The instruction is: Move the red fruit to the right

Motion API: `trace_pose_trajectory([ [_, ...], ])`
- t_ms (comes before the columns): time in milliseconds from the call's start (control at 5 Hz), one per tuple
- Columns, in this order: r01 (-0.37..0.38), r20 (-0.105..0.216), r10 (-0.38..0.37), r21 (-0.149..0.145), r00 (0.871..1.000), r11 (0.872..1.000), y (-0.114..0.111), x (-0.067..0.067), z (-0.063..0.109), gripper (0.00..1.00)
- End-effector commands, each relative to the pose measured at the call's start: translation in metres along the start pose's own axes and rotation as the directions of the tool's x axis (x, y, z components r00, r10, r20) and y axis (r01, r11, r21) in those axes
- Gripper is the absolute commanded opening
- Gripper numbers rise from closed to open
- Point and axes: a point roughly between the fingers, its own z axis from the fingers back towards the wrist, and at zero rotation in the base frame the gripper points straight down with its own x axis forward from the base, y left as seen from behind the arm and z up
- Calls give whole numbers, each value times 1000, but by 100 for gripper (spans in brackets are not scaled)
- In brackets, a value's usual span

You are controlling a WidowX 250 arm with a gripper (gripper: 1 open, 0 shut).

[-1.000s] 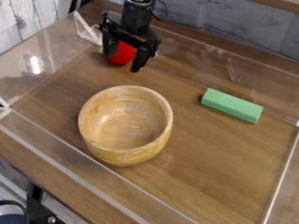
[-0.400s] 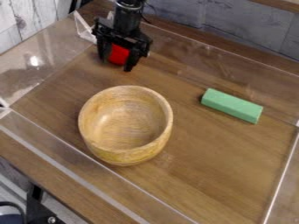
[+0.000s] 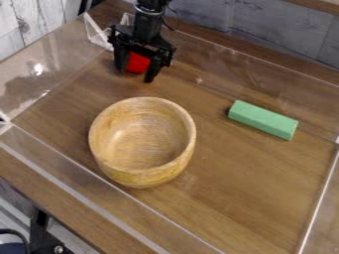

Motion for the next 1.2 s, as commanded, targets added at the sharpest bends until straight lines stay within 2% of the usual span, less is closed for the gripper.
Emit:
trace_pose_trajectory([
  [0, -2, 59, 2, 13, 998, 1000, 1, 4, 22, 0],
  [400, -66, 38, 65, 20, 997, 998, 12, 9, 39, 0],
  [600, -99, 28, 98, 22, 995, 995, 3, 11, 38, 0],
  [800, -137, 28, 136, 34, 990, 990, -6, 10, 52, 0],
  [1000, -170, 31, 169, 44, 985, 984, 0, 8, 68, 0],
])
